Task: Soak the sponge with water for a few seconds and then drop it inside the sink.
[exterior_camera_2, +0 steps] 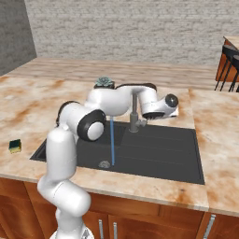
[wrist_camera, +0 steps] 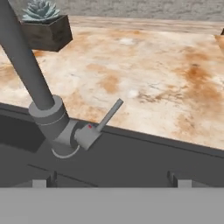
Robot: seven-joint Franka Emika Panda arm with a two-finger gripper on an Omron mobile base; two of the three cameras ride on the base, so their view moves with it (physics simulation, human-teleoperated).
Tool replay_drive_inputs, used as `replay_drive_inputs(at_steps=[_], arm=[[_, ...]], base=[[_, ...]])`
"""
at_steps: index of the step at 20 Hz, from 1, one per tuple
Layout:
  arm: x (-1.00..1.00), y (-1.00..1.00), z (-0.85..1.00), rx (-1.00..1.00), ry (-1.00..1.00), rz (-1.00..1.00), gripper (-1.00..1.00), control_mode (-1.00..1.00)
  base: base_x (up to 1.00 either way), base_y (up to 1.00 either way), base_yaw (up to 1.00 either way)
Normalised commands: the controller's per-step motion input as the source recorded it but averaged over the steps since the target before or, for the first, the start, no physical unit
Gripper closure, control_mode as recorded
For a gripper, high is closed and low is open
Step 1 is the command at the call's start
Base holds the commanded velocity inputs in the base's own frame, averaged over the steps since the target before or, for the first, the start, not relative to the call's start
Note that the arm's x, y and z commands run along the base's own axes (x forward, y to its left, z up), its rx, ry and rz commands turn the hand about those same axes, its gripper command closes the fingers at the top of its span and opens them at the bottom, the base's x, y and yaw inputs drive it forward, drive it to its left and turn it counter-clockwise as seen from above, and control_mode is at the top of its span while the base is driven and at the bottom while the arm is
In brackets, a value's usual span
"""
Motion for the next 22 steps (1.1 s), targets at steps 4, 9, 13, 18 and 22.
replay_drive_inputs(at_steps=[4,9,13,18,22], arm=[[-0.39,0.28,0.36,-0.22,-0.03,-0.02,-1.0,-1.0],[-0.28,0.29,0.35,-0.18,-0.05,-0.01,-1.0,-1.0],[-0.09,0.26,0.34,-0.15,-0.04,-0.04,-1.0,-1.0],[0.12,0.08,0.04,-0.02,-0.01,-0.03,-1.0,-1.0],[0.05,0.04,0.0,0.0,0.08,0.0,-1.0,-1.0]], base=[[0.0,0.0,0.0],[0.0,0.0,0.0],[0.0,0.0,0.0],[0.0,0.0,0.0],[0.0,0.0,0.0]])
